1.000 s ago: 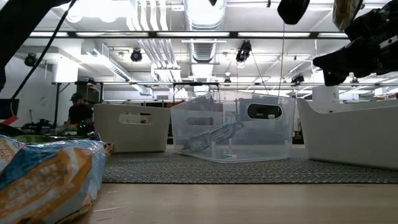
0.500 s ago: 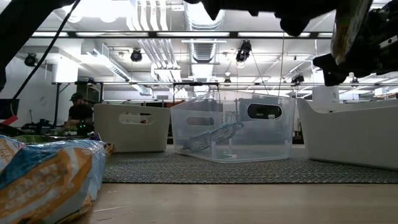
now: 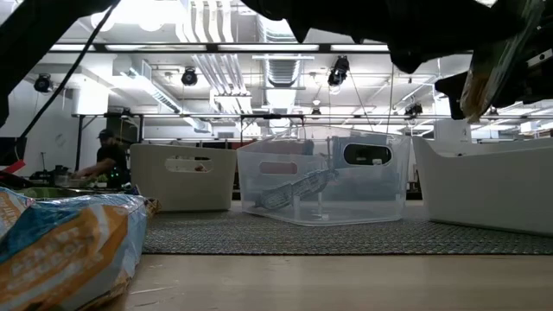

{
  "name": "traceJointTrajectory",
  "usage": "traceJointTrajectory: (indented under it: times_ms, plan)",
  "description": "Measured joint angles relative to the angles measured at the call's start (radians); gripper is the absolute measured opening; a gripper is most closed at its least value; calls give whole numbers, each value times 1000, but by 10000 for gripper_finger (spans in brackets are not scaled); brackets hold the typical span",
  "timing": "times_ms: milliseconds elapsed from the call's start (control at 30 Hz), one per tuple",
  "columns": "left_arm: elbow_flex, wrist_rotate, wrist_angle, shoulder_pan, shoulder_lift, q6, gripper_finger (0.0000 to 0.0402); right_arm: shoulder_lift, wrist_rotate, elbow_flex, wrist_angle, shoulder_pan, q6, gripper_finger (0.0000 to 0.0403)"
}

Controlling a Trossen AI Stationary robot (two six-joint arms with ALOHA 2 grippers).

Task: Pick and place Granola Bars by type
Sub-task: Put the yellow granola bar into the white bin

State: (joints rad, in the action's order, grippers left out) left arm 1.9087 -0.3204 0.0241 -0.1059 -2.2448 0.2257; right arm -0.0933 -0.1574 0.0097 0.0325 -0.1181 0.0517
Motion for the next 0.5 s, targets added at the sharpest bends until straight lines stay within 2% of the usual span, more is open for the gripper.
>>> traceJointTrajectory:
  times_ms: [200, 500]
  plan:
    - [0, 7, 31, 2, 0, -18, 58, 0, 0, 0, 0, 0, 0, 8]
    - [0, 8, 65, 2, 0, -17, 100, 0, 0, 0, 0, 0, 0, 8]
